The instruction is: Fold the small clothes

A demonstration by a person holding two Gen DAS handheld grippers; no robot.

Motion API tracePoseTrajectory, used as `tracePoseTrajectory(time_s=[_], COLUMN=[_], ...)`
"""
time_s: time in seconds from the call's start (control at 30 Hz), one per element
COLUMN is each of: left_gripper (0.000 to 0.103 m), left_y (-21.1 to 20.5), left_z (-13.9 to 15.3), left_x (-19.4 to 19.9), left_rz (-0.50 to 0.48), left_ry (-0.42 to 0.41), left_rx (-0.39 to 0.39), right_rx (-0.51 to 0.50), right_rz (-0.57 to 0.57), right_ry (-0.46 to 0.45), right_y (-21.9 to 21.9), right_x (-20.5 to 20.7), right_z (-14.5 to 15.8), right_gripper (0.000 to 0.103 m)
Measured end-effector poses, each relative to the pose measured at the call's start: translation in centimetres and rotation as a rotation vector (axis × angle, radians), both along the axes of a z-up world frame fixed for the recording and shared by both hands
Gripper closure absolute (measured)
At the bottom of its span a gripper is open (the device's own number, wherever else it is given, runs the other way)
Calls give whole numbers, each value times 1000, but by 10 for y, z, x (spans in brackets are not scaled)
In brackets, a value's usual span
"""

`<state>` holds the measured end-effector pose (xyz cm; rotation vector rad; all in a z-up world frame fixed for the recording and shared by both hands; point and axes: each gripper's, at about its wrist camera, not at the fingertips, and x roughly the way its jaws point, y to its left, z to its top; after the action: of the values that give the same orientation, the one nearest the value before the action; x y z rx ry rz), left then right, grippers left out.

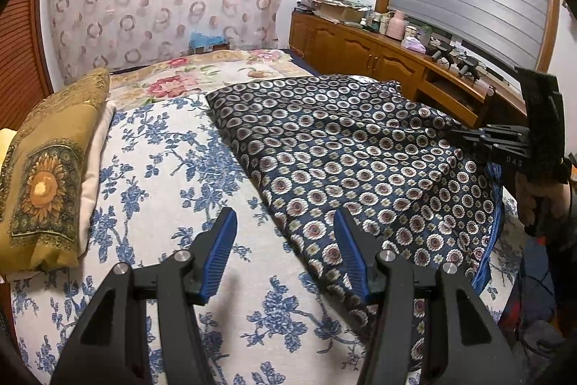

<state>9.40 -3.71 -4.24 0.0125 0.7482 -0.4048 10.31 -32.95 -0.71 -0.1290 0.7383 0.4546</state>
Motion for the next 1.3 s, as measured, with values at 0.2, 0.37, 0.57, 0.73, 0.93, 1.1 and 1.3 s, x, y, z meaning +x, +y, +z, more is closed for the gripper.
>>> tracePoseTrajectory(time_s=[0.2, 0.37, 0.57, 0.73, 0.93, 1.1, 1.3], left_gripper=[48, 48, 48, 48, 48, 48, 48], left_y=[-10, -16, -19, -24, -31, -40, -51], left_z=[-1, -2, -3, -4, -8, -12, -11], left_x=[0, 0, 0, 1, 6, 16, 33], left_rz=[-18, -32, -38, -47, -66, -80, -94], left_ry=[3, 4, 10, 16, 34, 44, 61], left_rx=[5, 8, 6, 8, 10, 45, 65], right_rx=[0, -8, -23, -30, -58, -96, -62], right_rz=[-58, -110, -167, -195, -204, -255, -255], right_ry=[-8, -31, -33, -21, -3, 21, 61], right_y=[-25, -40, -61, -71, -70, -72, -76], right_x=[-14, -27, -41, -41, -37, -32, -31], right_z=[-1, 5, 5, 3, -7, -15, -22], right_gripper=[101, 101, 101, 101, 97, 61, 46])
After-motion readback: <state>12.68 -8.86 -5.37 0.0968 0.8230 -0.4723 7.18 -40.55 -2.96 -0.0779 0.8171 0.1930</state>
